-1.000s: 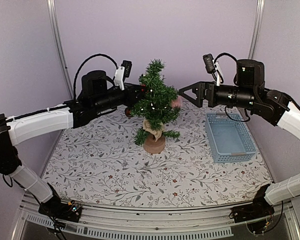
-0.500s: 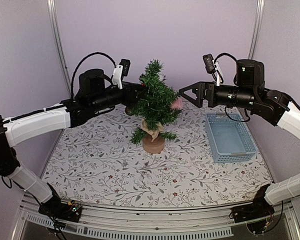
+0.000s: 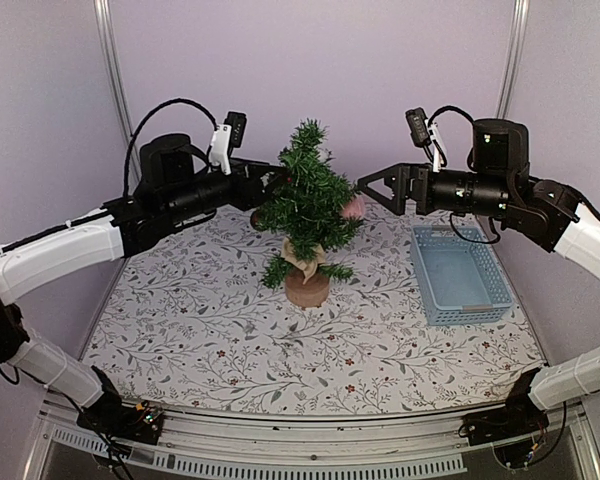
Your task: Decorate the small christmas tree
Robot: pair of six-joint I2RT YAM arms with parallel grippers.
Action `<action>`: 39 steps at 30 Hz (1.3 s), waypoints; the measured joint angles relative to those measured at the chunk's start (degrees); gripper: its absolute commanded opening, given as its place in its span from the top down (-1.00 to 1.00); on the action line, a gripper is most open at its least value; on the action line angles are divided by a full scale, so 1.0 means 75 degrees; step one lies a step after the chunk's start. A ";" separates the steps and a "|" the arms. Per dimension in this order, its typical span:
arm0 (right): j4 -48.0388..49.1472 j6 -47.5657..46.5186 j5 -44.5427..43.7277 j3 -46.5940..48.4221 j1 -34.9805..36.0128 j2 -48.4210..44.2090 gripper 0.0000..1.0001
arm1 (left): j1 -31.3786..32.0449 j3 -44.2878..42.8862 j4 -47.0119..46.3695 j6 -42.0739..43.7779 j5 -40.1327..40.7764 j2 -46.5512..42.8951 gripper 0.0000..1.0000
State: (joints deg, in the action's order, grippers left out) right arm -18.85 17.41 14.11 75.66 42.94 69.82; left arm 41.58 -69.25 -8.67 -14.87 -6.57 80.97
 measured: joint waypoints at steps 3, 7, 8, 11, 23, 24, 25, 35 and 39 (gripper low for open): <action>0.0003 -0.0003 0.0000 0.0000 0.0000 0.0000 -0.98 | -0.0003 0.0017 0.0181 0.0055 0.0067 -0.0219 -0.18; 0.0003 -0.0009 -0.0006 0.0000 -0.0003 0.0000 -0.98 | -0.0003 0.0105 0.0519 0.0140 0.0239 -0.0688 -0.30; 0.0003 -0.0012 -0.0006 0.0000 -0.0006 0.0000 -0.98 | -0.0003 0.0114 0.0627 0.0160 0.0300 -0.0828 -0.36; 0.0006 -0.0041 -0.0009 0.0000 -0.0064 0.0000 -0.98 | -0.0006 0.0114 0.0953 0.0195 0.0490 -0.1236 -0.59; 0.0254 -0.0050 0.0204 -0.0166 -0.1524 -0.0009 -0.98 | -0.0790 -0.0595 0.3249 0.0114 0.1000 -0.1868 -0.99; 0.0315 -0.0041 0.0262 -0.0315 -0.1731 -0.0023 -0.98 | -0.0938 -0.0606 0.3442 0.0061 0.0962 -0.1868 -0.99; 0.0338 -0.0035 0.0300 -0.0495 -0.1935 -0.0032 -0.98 | -0.1075 -0.0606 0.3646 0.0015 0.0918 -0.1865 -0.99; 0.0545 0.0096 0.0498 -0.2658 -0.2792 -0.0181 -0.98 | -0.1577 0.0726 0.4336 -0.0985 0.0670 -0.1676 -0.99; 0.0833 0.0262 0.0641 -0.3576 -0.2792 -0.0367 -0.98 | -0.1582 0.1746 0.4237 -0.1585 0.0944 -0.1670 -0.99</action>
State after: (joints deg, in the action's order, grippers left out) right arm -12.60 19.38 18.92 48.84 22.00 67.07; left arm 29.71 -56.16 23.11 -26.76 0.51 68.45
